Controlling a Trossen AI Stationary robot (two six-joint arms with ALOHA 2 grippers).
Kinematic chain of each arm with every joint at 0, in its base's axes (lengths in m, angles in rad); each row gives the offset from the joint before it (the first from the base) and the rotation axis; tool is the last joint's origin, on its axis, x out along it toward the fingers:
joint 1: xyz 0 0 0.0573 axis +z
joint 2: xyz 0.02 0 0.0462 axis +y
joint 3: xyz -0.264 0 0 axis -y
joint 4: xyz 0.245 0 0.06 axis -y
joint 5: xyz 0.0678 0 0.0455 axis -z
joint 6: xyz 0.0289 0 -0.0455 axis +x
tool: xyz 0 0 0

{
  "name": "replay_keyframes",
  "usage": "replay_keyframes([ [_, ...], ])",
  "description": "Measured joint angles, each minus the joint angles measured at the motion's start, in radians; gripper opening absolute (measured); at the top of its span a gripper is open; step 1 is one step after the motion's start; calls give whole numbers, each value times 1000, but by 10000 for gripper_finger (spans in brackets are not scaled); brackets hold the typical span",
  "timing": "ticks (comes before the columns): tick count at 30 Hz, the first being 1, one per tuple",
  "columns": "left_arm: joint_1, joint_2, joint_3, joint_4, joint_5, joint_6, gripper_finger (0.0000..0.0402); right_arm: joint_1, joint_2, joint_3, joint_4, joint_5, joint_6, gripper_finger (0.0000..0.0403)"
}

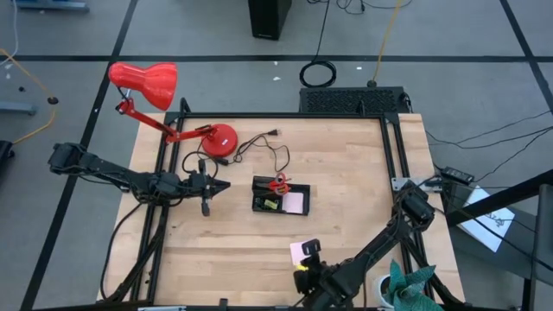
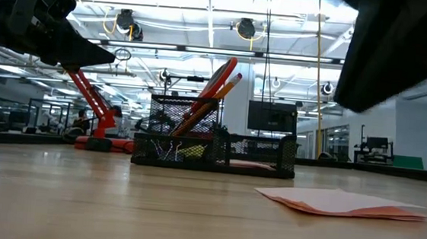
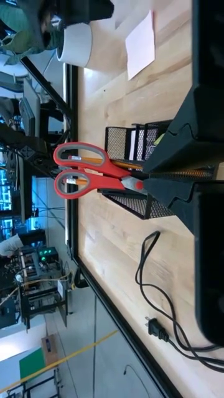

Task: Pick and place office supplies into organizer
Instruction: Put the pink sticky notes into the desk organizer

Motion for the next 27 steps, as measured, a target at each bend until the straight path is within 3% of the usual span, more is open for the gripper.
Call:
replay_keyframes([
  [4,0,0,0,0,2,0,31,-45,0,0,10,-153,-64,75],
  [12,0,0,0,0,2,5,31,-172,-1,0,-12,-408,-178,254],
  [16,0,0,0,-19,2,7,31,-250,-8,0,-86,-532,-167,318],
  [21,0,0,0,-56,2,30,31,-319,-13,0,-141,-561,-219,348],
  [27,0,0,0,-76,2,40,31,-363,-16,-47,33,-681,-281,349],
])
